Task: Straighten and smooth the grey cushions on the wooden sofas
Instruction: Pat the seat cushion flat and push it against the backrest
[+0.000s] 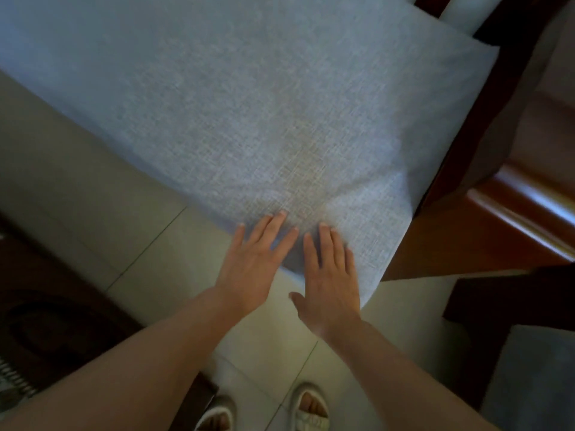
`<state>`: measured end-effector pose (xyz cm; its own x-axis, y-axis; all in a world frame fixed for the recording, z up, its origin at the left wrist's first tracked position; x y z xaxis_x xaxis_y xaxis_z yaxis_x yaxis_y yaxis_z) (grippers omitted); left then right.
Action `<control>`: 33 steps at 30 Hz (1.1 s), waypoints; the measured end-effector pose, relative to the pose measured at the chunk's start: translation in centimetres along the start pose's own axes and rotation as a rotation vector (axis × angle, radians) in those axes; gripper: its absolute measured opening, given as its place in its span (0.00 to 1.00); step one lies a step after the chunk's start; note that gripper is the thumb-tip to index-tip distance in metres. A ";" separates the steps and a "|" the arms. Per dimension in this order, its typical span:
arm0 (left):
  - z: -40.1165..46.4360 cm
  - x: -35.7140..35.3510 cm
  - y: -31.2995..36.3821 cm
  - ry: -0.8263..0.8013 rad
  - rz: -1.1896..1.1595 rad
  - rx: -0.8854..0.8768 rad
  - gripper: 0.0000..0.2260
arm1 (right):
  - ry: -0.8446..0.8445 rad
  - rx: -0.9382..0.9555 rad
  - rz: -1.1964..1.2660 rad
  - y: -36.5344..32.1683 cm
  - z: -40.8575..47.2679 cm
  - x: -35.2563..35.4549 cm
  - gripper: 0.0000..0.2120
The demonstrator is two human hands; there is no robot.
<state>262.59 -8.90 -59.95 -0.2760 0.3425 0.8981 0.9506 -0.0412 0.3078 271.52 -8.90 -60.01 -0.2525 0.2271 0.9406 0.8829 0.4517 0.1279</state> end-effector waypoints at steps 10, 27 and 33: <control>0.5 0.7 2.3 0.444 0.056 -0.422 0.17 | 0.165 -0.194 -0.332 1.3 -0.7 -2.1 0.48; -2.6 -3.4 3.4 0.571 -0.058 -0.305 0.36 | 0.554 -0.097 -0.381 0.9 -4.4 -2.8 0.28; -2.3 -6.7 3.8 0.715 -0.179 -0.142 0.42 | 0.646 -0.030 -0.400 0.8 -5.4 -5.5 0.27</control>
<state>267.75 -13.55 -64.03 -0.4963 -0.3363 0.8004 0.8681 -0.1799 0.4626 275.75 -14.51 -63.41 -0.2816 -0.5037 0.8167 0.7858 0.3674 0.4975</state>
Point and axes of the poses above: each hand's wrist, its own z-axis towards the middle knuckle, its own x-axis out of the back of the hand, y = z × x, the point moved 10 cm from there along z, towards the middle knuckle, and after that the axes turned 15 degrees about -z, right-handed, at the moved point
